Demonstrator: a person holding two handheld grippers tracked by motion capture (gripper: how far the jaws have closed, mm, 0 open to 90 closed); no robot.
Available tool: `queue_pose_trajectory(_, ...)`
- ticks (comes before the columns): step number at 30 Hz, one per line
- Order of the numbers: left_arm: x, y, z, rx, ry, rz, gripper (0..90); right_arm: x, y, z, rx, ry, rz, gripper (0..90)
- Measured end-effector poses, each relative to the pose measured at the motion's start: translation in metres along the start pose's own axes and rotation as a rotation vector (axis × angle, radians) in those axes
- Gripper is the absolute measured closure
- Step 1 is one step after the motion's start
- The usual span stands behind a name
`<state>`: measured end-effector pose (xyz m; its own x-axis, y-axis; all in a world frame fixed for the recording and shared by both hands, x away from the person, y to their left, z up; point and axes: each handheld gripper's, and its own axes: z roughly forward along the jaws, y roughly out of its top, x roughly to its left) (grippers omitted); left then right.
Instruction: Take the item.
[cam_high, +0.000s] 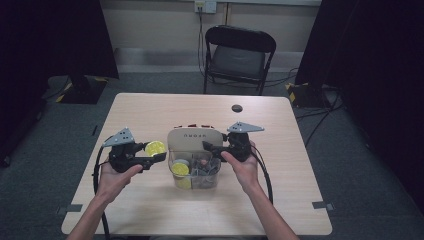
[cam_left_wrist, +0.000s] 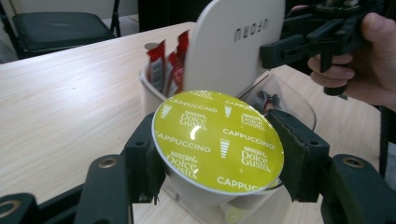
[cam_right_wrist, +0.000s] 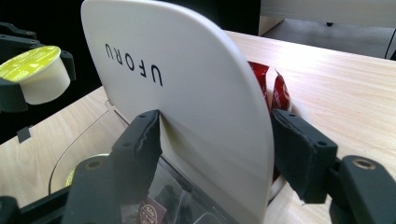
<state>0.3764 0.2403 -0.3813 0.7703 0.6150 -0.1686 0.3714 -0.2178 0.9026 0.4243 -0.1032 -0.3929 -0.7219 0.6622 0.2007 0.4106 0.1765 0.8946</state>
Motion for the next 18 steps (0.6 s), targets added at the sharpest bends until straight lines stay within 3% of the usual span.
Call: queue_pose_trajectory(18,0.026,-0.017,-0.029,0.001,0.099,-0.041,40.8,0.0,0.0,0.0,0.0,0.0,0.0,35.0)
